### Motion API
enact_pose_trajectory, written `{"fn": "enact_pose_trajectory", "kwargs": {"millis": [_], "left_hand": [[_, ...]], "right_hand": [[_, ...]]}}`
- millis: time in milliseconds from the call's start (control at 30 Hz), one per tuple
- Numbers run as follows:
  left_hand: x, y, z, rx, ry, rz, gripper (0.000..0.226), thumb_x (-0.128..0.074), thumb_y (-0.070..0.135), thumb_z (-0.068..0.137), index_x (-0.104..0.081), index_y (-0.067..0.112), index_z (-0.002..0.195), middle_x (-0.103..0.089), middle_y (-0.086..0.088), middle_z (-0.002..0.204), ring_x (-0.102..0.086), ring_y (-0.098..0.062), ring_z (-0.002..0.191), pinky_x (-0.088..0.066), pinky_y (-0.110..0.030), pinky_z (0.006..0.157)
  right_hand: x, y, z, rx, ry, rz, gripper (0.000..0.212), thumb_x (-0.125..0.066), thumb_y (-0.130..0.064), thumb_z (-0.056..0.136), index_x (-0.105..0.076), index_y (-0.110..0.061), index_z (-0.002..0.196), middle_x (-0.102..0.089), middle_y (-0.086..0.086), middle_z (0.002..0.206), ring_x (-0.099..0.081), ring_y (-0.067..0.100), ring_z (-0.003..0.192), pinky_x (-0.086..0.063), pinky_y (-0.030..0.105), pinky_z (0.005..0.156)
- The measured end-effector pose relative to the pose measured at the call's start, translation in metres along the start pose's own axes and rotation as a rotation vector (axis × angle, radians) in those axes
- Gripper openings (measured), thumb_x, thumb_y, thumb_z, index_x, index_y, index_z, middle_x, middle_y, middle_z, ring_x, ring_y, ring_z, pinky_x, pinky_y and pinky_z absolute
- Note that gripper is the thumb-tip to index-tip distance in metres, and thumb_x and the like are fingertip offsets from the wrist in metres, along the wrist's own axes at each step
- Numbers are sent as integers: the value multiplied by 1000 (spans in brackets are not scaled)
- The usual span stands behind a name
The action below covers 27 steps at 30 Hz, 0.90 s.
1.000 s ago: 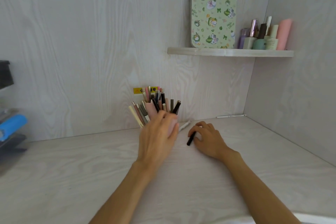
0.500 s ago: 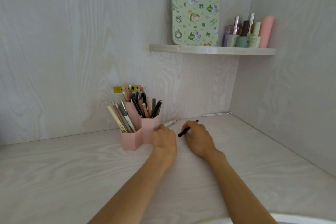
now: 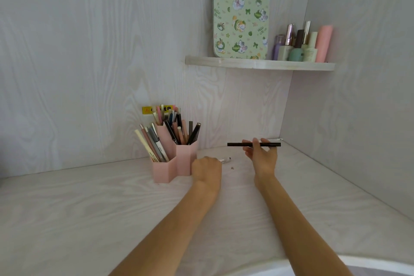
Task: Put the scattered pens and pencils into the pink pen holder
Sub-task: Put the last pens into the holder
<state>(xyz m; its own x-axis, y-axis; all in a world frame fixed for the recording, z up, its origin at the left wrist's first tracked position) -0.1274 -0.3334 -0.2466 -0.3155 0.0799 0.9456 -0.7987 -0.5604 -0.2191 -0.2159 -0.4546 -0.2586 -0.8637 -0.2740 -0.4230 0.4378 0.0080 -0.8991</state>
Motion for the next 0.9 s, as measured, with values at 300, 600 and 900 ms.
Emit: {"fn": "enact_pose_trajectory", "kwargs": {"millis": [300, 600, 900], "left_hand": [[9, -56, -78, -138, 193, -188, 33, -37, 22, 96, -50, 31, 126, -54, -1, 110, -59, -28, 93, -31, -32, 59], [-19, -139, -97, 109, 196, -775, 15, -61, 51, 80, -67, 42, 91, -63, 26, 77, -56, 6, 72, -34, -13, 57], [-19, -159, -102, 142, 166, -688, 35, -62, 70, 65, -64, 44, 89, -62, 25, 83, -51, 6, 72, -30, -12, 53]], "right_hand": [[-27, -10, -10, 50, -152, -150, 27, -54, -22, 93, -51, -15, 119, -69, -1, 74, -62, -1, 60, -48, 12, 56], [-68, -71, -33, 197, -169, 28, 75, -62, -8, 87, -16, -23, 145, -50, 5, 116, -68, 9, 73, -56, 17, 66], [-161, -98, -109, 953, -340, -724, 54, -63, -26, 86, -32, -29, 130, -66, -6, 100, -63, 5, 74, -53, 22, 63]]}}
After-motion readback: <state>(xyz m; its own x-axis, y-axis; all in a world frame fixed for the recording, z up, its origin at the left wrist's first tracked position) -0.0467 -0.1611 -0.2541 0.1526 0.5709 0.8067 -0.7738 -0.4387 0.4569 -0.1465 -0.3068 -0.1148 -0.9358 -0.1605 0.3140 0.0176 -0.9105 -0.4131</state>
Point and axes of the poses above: each hand's wrist, its own z-axis towards the middle knuckle, its own x-axis out of the back of the hand, y = z × x, the point moved 9 cm from there along z, towards the middle knuckle
